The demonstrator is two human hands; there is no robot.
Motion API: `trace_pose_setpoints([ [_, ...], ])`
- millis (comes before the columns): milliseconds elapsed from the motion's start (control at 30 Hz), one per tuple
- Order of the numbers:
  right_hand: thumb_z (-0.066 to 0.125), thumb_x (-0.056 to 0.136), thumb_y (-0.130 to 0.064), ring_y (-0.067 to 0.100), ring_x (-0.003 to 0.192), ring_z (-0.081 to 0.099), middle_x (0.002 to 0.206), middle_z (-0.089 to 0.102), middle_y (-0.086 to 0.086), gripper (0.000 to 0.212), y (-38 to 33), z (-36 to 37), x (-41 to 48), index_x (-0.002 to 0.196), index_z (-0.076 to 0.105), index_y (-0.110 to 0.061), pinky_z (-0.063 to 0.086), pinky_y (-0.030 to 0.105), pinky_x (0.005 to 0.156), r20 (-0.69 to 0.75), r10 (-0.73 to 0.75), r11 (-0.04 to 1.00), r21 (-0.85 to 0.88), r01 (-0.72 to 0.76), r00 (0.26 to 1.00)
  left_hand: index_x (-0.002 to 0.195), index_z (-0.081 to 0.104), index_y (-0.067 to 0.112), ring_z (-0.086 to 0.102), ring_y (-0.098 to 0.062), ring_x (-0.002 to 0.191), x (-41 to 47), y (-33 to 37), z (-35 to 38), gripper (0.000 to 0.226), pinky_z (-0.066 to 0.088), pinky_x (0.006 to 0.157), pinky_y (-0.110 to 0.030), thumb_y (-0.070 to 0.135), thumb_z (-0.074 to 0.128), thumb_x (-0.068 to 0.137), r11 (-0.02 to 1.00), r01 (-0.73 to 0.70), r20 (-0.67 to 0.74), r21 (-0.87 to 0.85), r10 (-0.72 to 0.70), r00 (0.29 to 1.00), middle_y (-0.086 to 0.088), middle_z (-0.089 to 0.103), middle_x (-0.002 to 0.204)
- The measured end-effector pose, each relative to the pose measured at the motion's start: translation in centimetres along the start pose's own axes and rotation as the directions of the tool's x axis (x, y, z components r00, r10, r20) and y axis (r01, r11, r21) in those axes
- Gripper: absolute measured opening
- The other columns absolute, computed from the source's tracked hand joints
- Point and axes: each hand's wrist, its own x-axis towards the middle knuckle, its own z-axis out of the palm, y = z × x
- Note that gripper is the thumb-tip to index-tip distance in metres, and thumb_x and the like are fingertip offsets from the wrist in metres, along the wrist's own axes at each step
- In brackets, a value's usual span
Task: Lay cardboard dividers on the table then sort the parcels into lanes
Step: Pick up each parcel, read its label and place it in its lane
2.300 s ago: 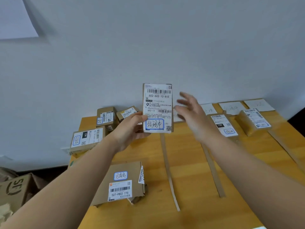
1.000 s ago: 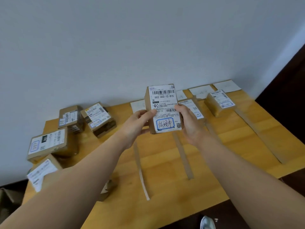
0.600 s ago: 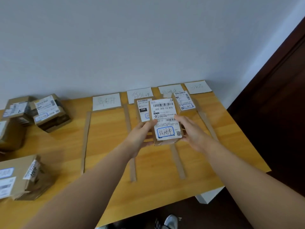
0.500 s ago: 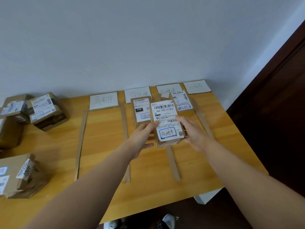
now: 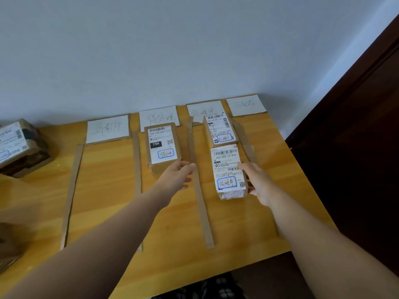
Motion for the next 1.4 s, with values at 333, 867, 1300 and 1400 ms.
trace_pose_setpoints([
  [333, 0.054, 0.095, -0.026, 0.014, 0.088, 0.063, 0.109, 0.065, 0.007, 0.054, 0.9, -2.2, 4.7, 0.144, 0.035, -0.018, 0.051, 0.038, 0.083, -0.008, 0.023, 1.0, -0.019, -0.024, 1.0, 0.119, 0.053, 0.023, 0.061, -0.016, 0.103, 1.3, -0.7, 4.1, 0.027, 0.052, 0.081, -0.027, 0.037, 0.052, 0.096, 0.998, 0.044, -0.052, 0.047, -0.042, 0.998, -0.002, 0.061, 0.116],
  [867, 0.053, 0.093, -0.024, 0.017, 0.087, 0.064, 0.111, 0.066, 0.008, 0.037, -0.6, -2.2, 5.2, 0.128, 0.048, -0.011, 0.048, 0.026, 0.061, -0.083, -0.083, 0.988, -0.136, 0.071, 0.993, 0.122, 0.053, 0.019, 0.061, -0.017, 0.103, 0.8, 0.6, 4.2, 0.03, 0.051, 0.084, -0.03, 0.034, 0.051, 0.097, 1.0, 0.012, -0.134, 0.009, -0.011, 0.991, 0.0, 0.062, 0.114],
  [1300, 0.05, 0.094, -0.022, 0.008, 0.077, 0.052, 0.103, 0.058, 0.0, 0.014, -5.3, 3.4, -1.0, 0.106, 0.056, -0.018, 0.04, 0.022, 0.057, 0.011, -0.43, 0.801, -0.456, 0.387, 0.903, 0.123, 0.056, 0.015, 0.063, -0.017, 0.101, -4.0, 2.0, -2.1, 0.033, 0.052, 0.081, -0.027, 0.031, 0.055, 0.095, 0.986, -0.14, -0.267, -0.088, 0.112, 0.957, -0.004, 0.063, 0.116],
  [1400, 0.05, 0.094, -0.022, 0.013, 0.086, 0.052, 0.103, 0.054, -0.002, 0.019, -5.5, 7.5, -2.7, 0.111, 0.056, -0.017, 0.038, 0.023, 0.063, 0.076, -0.439, 0.773, -0.476, 0.419, 0.895, 0.122, 0.057, 0.014, 0.063, -0.016, 0.099, -5.6, 1.1, -5.5, 0.031, 0.053, 0.079, -0.025, 0.029, 0.055, 0.095, 0.979, -0.171, -0.296, -0.115, 0.13, 0.946, -0.004, 0.064, 0.115],
])
